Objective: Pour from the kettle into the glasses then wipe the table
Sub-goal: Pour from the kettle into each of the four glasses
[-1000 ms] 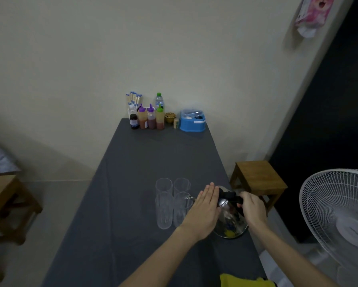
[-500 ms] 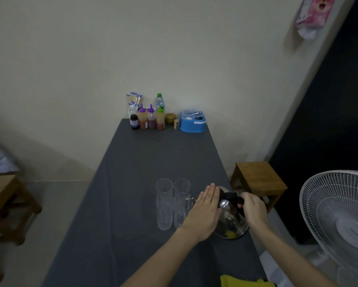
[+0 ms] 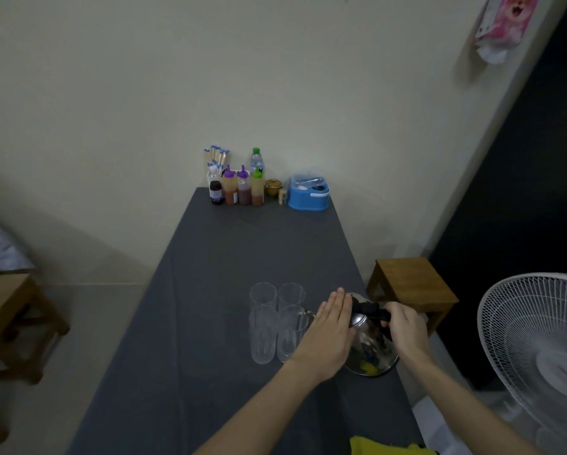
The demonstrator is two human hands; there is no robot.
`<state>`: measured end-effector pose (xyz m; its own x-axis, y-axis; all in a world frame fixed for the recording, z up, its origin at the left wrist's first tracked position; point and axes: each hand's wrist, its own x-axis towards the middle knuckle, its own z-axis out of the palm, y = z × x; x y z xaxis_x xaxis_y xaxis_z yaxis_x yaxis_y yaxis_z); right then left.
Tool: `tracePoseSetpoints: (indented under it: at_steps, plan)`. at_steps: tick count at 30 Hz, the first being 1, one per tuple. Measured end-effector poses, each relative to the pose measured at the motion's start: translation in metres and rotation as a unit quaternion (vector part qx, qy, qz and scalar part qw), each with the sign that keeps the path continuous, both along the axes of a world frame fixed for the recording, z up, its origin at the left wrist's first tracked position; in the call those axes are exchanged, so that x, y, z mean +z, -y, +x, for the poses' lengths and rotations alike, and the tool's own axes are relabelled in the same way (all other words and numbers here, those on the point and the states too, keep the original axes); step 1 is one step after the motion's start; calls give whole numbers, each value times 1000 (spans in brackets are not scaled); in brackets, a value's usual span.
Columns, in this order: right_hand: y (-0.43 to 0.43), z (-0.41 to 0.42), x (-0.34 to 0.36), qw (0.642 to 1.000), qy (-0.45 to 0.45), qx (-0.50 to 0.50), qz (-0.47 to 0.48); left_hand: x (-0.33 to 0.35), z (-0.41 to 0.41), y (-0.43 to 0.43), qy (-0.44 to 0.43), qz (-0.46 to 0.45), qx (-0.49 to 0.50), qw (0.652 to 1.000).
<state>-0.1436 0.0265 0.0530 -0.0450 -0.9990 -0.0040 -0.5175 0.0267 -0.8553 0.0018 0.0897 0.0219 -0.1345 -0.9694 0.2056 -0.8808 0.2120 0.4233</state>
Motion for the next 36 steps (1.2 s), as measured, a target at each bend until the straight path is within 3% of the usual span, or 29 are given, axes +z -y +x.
tracePoseSetpoints:
  at_steps: [36]
  plan:
    - [-5, 4, 10, 999, -27, -14, -35, 4, -1, -4, -4, -11, 5, 1000]
